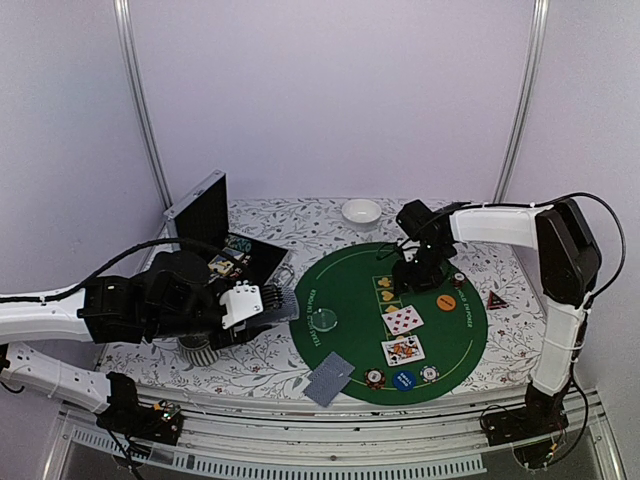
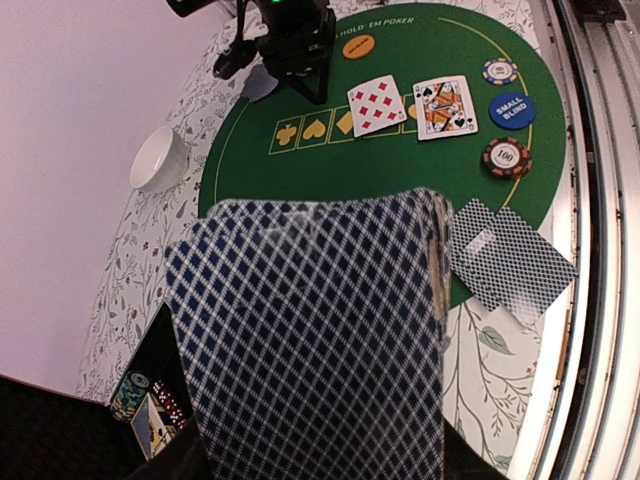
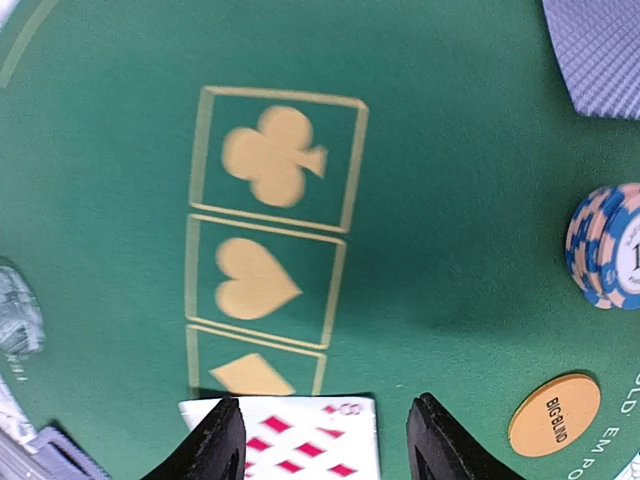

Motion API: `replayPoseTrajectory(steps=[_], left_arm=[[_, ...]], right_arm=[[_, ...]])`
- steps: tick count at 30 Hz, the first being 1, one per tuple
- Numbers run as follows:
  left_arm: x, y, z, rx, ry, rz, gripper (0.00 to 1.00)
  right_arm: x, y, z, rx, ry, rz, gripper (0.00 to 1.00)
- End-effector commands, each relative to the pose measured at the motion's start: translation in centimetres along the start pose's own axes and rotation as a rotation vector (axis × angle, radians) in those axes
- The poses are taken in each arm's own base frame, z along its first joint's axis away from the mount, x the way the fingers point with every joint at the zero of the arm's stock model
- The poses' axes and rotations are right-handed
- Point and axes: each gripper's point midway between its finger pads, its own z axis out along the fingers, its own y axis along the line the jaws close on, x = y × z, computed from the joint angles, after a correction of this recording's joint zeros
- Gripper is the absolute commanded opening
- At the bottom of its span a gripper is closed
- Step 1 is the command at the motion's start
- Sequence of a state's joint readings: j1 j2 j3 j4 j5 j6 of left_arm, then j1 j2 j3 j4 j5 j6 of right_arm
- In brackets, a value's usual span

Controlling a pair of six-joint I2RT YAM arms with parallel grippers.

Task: Distribute texas hold em gaming equipment
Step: Adjust the poker card in the community card area.

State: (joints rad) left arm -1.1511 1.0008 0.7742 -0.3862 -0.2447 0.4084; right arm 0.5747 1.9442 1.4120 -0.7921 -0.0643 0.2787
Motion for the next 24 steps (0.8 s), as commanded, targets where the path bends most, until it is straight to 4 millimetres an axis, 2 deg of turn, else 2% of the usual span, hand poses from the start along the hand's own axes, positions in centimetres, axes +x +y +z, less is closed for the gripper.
replayPoseTrajectory(steps=[1, 4, 12, 19, 24], left_arm=[[-0.4, 0.6, -0.3, -0.02, -0.024, -0.011, 0.53], [-0.4, 0.6, -0.3, -0.021, -0.026, -0.011, 0.54], [-0.4, 0.6, -0.2, -0.021, -0.025, -0.011, 0.54], [-0.4, 0.6, -0.2, -0.019, -0.022, -0.009, 0.54], [-0.5, 0.7, -0.3, -0.022, -0.027, -0.011, 0.54]], right_arm=[[1.3, -0.7, 1.4, 0.029, 0.026, -0.013, 0.57], [2.6, -1.2, 2.1, 0.042, 0.055, 0.001, 0.59], [6.6, -0.1, 3.3, -0.061, 0.119, 0.051, 0.51], [7.7, 1.9, 3.1, -0.08, 0.131, 0.029, 0.47], [8.4, 1.8, 3.1, -0.067, 0.139, 0.054, 0.46]])
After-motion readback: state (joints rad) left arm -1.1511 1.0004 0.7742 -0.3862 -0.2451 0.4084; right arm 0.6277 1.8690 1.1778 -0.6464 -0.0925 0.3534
